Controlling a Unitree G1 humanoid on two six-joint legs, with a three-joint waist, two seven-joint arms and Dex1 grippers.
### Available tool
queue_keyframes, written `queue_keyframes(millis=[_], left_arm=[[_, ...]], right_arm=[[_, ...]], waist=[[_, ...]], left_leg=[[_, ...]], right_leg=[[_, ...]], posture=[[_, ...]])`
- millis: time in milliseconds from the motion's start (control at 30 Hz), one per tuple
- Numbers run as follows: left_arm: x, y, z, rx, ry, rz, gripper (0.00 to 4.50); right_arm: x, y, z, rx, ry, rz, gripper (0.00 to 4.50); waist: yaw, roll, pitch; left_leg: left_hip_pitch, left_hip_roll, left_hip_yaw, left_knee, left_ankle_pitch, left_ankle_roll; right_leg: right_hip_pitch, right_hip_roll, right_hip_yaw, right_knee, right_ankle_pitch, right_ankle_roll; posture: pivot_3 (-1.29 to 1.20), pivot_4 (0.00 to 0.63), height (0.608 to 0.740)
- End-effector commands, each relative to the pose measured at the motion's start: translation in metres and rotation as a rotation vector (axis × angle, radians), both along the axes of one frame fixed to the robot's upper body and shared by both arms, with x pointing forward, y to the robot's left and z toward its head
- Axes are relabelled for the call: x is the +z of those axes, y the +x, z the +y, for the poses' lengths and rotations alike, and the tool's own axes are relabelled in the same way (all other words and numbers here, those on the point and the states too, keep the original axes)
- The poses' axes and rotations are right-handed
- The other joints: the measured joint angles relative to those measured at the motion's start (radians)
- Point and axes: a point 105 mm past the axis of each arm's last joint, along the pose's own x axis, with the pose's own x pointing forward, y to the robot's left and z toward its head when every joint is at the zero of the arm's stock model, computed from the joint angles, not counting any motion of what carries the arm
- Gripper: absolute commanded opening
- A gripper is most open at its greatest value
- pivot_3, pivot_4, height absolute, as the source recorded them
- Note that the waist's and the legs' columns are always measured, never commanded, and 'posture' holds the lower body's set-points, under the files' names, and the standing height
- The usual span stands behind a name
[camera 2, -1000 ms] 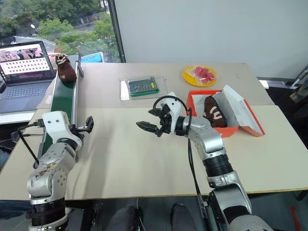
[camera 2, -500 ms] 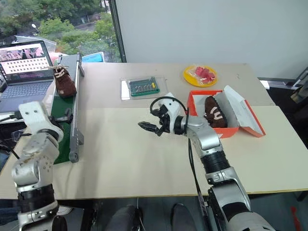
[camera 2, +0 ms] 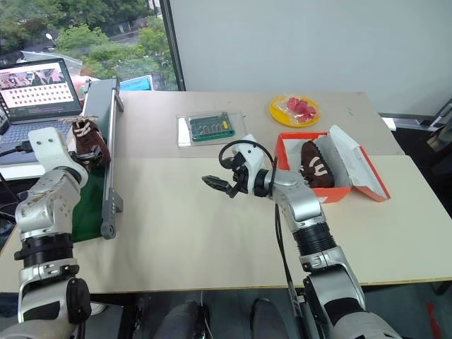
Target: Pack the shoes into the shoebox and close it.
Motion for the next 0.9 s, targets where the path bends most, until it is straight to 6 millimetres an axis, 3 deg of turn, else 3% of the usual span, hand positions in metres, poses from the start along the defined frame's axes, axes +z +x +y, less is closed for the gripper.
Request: queue_keyframes(millis=[33,233,300,533,700,800,900], left_arm=[[-0.002,0.003,0.006,0.037,-0.011,-0.005,4.50],[-0.032,0.003,0.010,0.063,-0.125,0.051,4.50],[-0.035,0.002,0.008,0.056,-0.172,0.034,3.97],[-0.007,-0.003,0.003,0.074,-0.156,-0.084,1.60],[0.011,-0.003,0.000,0.095,-0.128,-0.137,0.16],[0.023,-0.002,-0.002,0.101,-0.080,-0.171,0.01],[0.047,0.004,-0.022,0.009,-0.065,-0.269,0.01]], right_arm=[[0.016,-0.003,-0.003,-0.001,0.022,-0.051,4.47],[0.017,-0.002,-0.006,-0.012,0.013,-0.051,4.47],[0.017,-0.003,-0.006,-0.012,0.006,-0.048,4.50],[0.016,-0.004,-0.007,-0.015,-0.002,-0.039,4.50],[0.017,-0.003,-0.007,-0.018,-0.004,-0.039,4.50],[0.018,-0.002,-0.008,-0.020,-0.004,-0.041,4.50],[0.027,0.000,-0.008,-0.032,0.070,-0.020,4.50]], waist=[[-0.001,0.000,0.000],[-0.001,0.000,0.000],[-0.001,0.000,0.000],[0.000,0.000,0.000],[0.001,0.000,0.000],[0.000,0.000,0.000],[0.002,-0.001,0.000]], left_leg=[[0.000,0.000,0.000,0.000,0.000,0.000],[0.000,0.000,0.000,0.000,0.000,0.000],[0.001,0.000,0.000,0.000,0.000,0.001],[0.003,0.000,0.000,0.000,0.000,0.001],[0.001,0.000,-0.001,0.000,0.000,0.001],[0.000,0.000,-0.001,0.000,0.000,0.001],[-0.001,0.000,-0.001,0.000,0.000,0.000]], right_leg=[[0.000,0.000,0.000,0.000,0.000,0.000],[0.000,0.000,0.000,0.001,0.000,0.000],[0.000,0.000,0.000,0.001,0.000,0.000],[0.000,0.000,0.001,0.002,0.000,-0.001],[0.000,0.000,0.000,0.003,0.000,-0.001],[0.000,0.000,0.000,0.002,0.000,-0.001],[-0.001,0.000,-0.001,0.001,0.000,-0.001]], posture=[[0.00,0.150,0.740],[0.00,0.150,0.740],[0.00,0.150,0.740],[0.00,0.150,0.740],[0.00,0.150,0.740],[0.00,0.150,0.740],[0.00,0.150,0.740]])
